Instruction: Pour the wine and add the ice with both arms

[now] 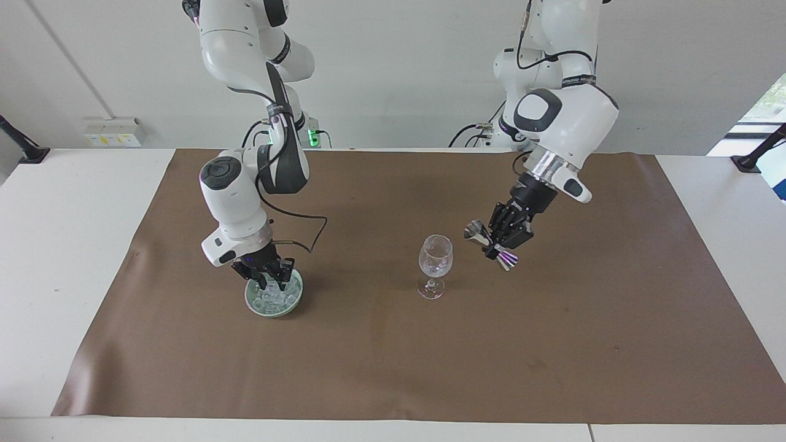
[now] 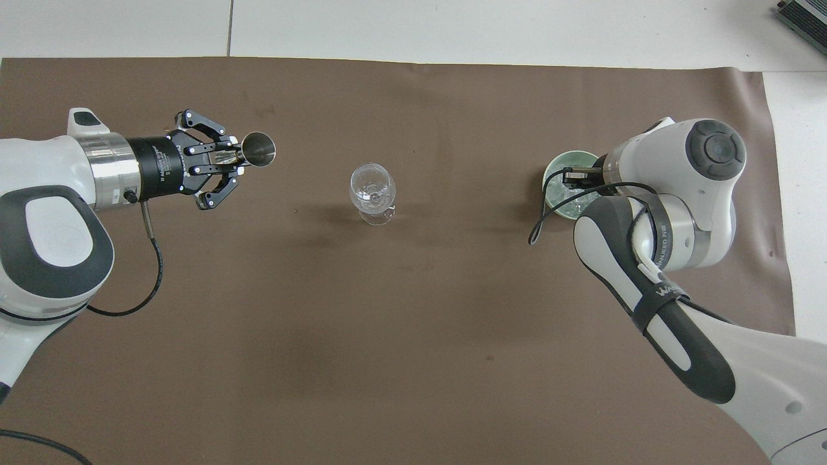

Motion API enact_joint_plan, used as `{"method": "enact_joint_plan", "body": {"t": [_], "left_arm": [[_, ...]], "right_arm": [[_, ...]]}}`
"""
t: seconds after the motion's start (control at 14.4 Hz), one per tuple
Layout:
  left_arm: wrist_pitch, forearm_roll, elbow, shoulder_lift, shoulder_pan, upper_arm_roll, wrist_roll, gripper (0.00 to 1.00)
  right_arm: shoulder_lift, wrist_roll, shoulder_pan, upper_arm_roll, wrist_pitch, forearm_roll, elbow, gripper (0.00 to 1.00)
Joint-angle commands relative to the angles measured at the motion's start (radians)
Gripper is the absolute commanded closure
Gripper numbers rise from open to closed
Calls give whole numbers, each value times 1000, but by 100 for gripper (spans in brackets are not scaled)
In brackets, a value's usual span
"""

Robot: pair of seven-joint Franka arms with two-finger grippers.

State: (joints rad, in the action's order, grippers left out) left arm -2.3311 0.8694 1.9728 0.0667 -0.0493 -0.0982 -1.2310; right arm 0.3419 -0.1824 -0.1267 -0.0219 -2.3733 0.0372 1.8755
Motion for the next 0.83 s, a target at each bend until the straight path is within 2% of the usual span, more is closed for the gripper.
{"method": "enact_joint_plan", "body": {"t": [0.0,0.14,0.28,0.42,0.56,0.76], "left_arm": [[125,75,-6,11,115,-11,-10,100],[144,135,3,36,146,-11,-2,100],[150,235,12,68,202,-11,-4,100],[151,263,14,97,227,-11,-4,100],[154,298,30,110,265,-11,-2,100],[147,348,50,123,286,-11,-2,100]], "right_arm": [[0,-16,10,7,0,-23,4,100],[-7,-16,10,7,9,-23,-13,100],[-21,-12,10,5,72,-23,-61,100],[-44,-19,7,8,152,-10,-120,100],[-66,-60,-7,11,178,0,-154,100],[-70,-219,-13,92,178,-5,-206,100]]}}
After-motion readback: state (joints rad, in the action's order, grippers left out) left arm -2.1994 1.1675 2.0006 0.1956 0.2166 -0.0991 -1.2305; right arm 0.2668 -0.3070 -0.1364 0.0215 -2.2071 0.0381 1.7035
